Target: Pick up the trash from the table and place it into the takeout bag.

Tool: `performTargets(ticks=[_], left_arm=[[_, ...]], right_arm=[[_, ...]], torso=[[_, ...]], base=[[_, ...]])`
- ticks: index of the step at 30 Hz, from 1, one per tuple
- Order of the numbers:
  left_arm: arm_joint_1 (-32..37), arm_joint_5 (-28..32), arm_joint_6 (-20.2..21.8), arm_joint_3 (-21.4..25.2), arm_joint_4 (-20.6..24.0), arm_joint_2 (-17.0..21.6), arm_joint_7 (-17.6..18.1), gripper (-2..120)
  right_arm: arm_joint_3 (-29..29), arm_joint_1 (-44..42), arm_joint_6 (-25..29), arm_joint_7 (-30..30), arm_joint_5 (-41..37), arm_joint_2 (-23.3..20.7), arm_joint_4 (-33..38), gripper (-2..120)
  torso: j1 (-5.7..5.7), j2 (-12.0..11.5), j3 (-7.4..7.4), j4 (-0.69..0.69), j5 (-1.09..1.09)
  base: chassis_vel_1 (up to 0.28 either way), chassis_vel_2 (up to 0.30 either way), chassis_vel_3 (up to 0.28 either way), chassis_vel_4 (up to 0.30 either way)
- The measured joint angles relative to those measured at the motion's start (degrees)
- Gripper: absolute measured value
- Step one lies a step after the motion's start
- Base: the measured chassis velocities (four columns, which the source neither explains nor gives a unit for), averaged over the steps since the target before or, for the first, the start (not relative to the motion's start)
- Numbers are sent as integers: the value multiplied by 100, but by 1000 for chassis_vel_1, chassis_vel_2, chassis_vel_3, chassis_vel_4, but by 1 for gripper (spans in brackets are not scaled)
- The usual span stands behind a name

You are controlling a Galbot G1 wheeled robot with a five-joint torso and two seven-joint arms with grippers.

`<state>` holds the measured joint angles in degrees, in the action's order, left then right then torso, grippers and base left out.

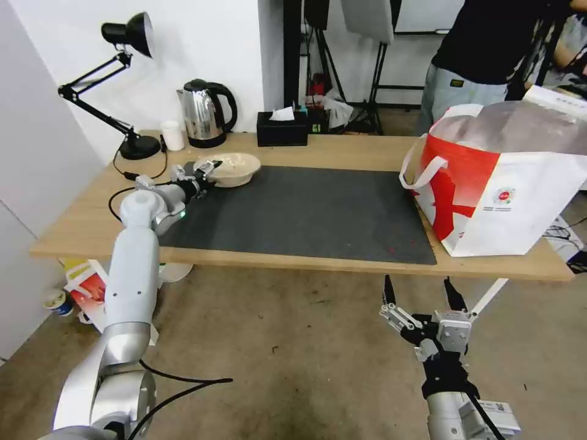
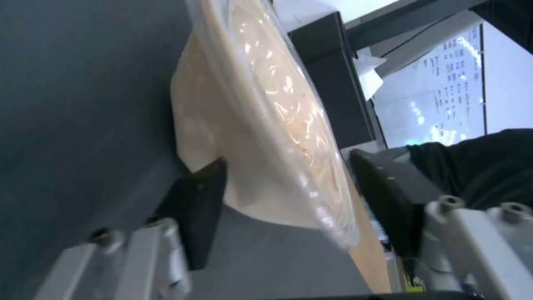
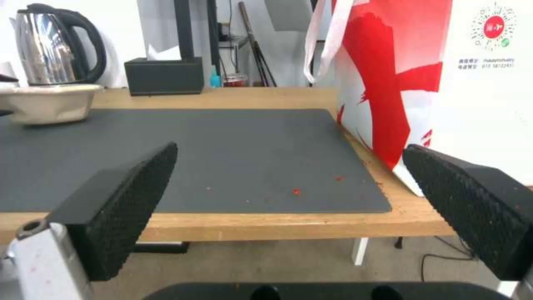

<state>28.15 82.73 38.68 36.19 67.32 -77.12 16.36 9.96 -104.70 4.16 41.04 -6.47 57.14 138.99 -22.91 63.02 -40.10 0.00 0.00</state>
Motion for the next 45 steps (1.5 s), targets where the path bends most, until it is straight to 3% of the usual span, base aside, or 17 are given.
performTargets(ticks=[3, 6, 13, 15, 33, 45], left_arm=[[1, -3, -5, -7, 35, 10, -23, 48], [15, -4, -9, -11, 68, 30, -24, 31], [87, -9, -13, -10, 113, 48, -35, 13], [124, -13, -21, -7, 142, 66, -64, 0], [269, -3, -40, 12, 319, 183, -88, 0], [657, 360, -41, 85, 1192, 520, -41, 0]], right_arm=[[0, 0, 0, 0, 0, 0, 0, 100], [0, 0, 0, 0, 0, 0, 0, 100], [0, 0, 0, 0, 0, 0, 0, 100], [0, 0, 0, 0, 0, 0, 0, 100], [0, 0, 0, 0, 0, 0, 0, 100], [0, 0, 0, 0, 0, 0, 0, 100]], torso=[[0, 0, 0, -1, 1], [0, 0, 0, 0, 1], [0, 0, 0, 0, 0], [0, 0, 0, 0, 0], [0, 0, 0, 0, 0], [0, 0, 0, 0, 0]], base=[[0, 0, 0, 0], [0, 0, 0, 0], [0, 0, 0, 0], [0, 0, 0, 0], [0, 0, 0, 0], [0, 0, 0, 0]])
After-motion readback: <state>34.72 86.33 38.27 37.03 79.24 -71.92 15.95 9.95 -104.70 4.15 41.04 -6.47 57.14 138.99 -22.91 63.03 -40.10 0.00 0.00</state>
